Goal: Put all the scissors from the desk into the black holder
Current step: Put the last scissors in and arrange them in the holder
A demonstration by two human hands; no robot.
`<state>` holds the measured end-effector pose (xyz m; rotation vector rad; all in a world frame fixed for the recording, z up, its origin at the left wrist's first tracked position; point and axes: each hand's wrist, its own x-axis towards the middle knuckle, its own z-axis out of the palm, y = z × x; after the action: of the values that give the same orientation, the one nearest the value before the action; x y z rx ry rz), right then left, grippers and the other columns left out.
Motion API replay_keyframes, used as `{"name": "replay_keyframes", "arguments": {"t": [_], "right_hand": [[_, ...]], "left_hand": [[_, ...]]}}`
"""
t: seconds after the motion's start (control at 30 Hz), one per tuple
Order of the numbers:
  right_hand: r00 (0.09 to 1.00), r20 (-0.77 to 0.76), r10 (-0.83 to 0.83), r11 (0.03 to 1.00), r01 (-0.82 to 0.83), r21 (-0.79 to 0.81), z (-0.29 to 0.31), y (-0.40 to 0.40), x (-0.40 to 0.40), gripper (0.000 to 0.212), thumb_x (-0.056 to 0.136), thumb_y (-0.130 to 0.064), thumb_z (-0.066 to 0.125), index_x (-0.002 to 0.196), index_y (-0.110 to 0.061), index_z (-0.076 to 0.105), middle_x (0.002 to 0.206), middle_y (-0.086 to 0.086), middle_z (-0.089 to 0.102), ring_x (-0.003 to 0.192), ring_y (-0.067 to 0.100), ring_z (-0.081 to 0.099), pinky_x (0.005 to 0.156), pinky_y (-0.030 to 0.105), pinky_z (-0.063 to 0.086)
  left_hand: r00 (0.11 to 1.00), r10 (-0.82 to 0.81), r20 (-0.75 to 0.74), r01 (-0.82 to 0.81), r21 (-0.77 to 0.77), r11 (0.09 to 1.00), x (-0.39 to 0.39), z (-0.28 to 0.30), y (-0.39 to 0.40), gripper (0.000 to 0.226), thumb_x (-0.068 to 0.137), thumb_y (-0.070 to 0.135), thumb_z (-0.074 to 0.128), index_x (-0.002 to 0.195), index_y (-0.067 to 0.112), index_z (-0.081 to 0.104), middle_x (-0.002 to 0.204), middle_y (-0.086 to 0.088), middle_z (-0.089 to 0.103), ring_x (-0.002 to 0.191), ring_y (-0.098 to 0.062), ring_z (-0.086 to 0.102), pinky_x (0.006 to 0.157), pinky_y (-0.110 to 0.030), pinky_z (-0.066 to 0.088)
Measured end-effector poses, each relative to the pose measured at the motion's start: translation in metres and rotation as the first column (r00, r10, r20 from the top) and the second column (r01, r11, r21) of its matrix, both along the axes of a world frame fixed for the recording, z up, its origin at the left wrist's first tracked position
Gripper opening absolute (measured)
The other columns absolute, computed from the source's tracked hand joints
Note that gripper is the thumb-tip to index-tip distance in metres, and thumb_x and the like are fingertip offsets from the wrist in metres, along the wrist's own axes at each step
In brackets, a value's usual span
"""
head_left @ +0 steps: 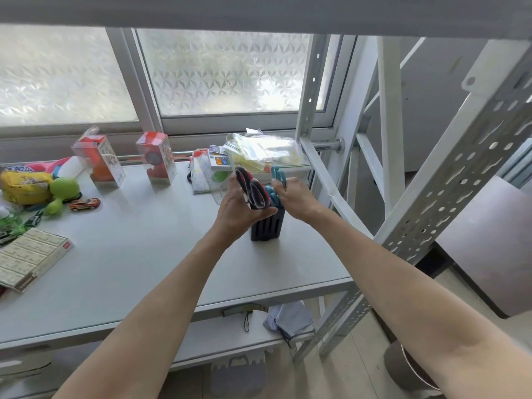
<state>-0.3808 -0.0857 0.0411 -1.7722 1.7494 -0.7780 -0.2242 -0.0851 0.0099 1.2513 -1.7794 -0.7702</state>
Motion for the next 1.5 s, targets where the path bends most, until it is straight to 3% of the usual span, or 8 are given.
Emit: {"name": "replay_keyframes", "arguments": {"t": [0.23,0.4,0.5,0.67,0.77,0.93,1.4,1.5], "right_hand": [[0.987,0.108,0.122,0.988,-0.131,0.079,-0.002,0.005,-0.01,0.041,0.104,-0.041,0.034,0.081,-0.018,0.058,0.071,-0.004,0.052,0.066,0.009,0.046,0.069,0.029,0.037],[0.959,0.108,0.262,0.952,-0.275,0.13,-0.005,0.012,-0.016,0.02,0.099,-0.04,0.048,0.105,-0.027,0.061,0.094,-0.007,0.061,0.088,0.006,0.055,0.084,0.024,0.043],[0.947,0.173,0.272,0.935,-0.302,0.186,-0.007,0.012,-0.021,0.062,0.094,-0.036,0.059,0.148,-0.017,0.035,0.142,0.006,0.05,0.128,0.02,0.049,0.105,0.031,0.036],[0.933,0.191,0.305,0.931,-0.334,0.146,0.006,0.004,-0.024,0.106,0.08,-0.023,0.078,0.154,-0.032,0.002,0.159,0.007,0.026,0.141,0.027,0.035,0.102,0.03,0.032],[0.9,-0.205,0.383,0.922,-0.385,0.036,0.022,-0.004,-0.018,0.102,0.073,-0.034,0.082,0.152,-0.037,0.017,0.155,0.001,0.035,0.141,0.024,0.032,0.113,0.038,0.026],[0.519,-0.761,0.389,0.879,-0.455,0.139,0.045,-0.017,-0.001,0.057,0.072,-0.061,0.071,0.123,-0.037,0.061,0.135,-0.01,0.05,0.12,0.017,0.046,0.102,0.042,0.033],[0.522,-0.725,0.448,0.851,-0.497,0.168,0.049,-0.013,0.003,0.042,0.08,-0.049,0.071,0.115,-0.028,0.065,0.101,-0.005,0.049,0.086,0.014,0.046,0.061,0.024,0.031],[0.545,-0.675,0.497,0.845,-0.482,0.233,0.055,-0.016,0.006,0.038,0.083,-0.04,0.071,0.117,-0.025,0.066,0.106,-0.002,0.051,0.096,0.018,0.051,0.075,0.028,0.042]], "left_hand": [[0.995,-0.049,-0.088,0.054,0.056,0.997,0.006,0.003,-0.006,0.09,0.068,0.021,0.087,0.137,0.016,0.03,0.135,-0.003,0.051,0.122,-0.018,0.054,0.09,-0.033,0.054],[0.972,-0.105,-0.211,0.136,0.141,0.981,0.013,0.01,-0.007,0.085,0.077,0.013,0.08,0.144,0.016,0.028,0.144,0.003,0.043,0.122,-0.013,0.048,0.077,-0.005,0.048],[0.969,-0.21,-0.13,0.234,0.215,0.948,0.025,0.015,-0.013,0.081,0.079,0.013,0.079,0.141,0.018,0.028,0.143,0.0,0.045,0.129,-0.016,0.042,0.095,-0.026,0.044],[0.973,-0.223,-0.059,0.231,0.241,0.943,0.033,0.015,-0.022,0.081,0.079,0.017,0.079,0.142,0.019,0.027,0.118,0.004,0.054,0.117,-0.016,0.051,0.098,-0.033,0.044],[0.971,-0.236,-0.045,0.24,0.239,0.941,0.03,0.013,-0.023,0.085,0.078,0.016,0.079,0.143,0.02,0.025,0.11,0.013,0.051,0.103,0.001,0.053,0.084,-0.017,0.044],[0.961,-0.275,-0.035,0.274,0.256,0.927,0.032,0.012,-0.028,0.081,0.074,0.022,0.083,0.139,0.016,0.035,0.121,0.0,0.056,0.109,-0.009,0.059,0.083,-0.021,0.052],[0.949,-0.308,0.074,0.278,0.271,0.922,0.026,0.018,-0.039,0.076,0.064,0.031,0.083,0.128,0.008,0.048,0.108,-0.002,0.064,0.101,-0.017,0.067,0.071,-0.022,0.059],[0.951,-0.304,0.051,0.275,0.304,0.912,0.03,0.015,-0.04,0.077,0.065,0.029,0.084,0.129,0.007,0.046,0.111,-0.008,0.063,0.1,-0.019,0.068,0.074,-0.029,0.062]]}}
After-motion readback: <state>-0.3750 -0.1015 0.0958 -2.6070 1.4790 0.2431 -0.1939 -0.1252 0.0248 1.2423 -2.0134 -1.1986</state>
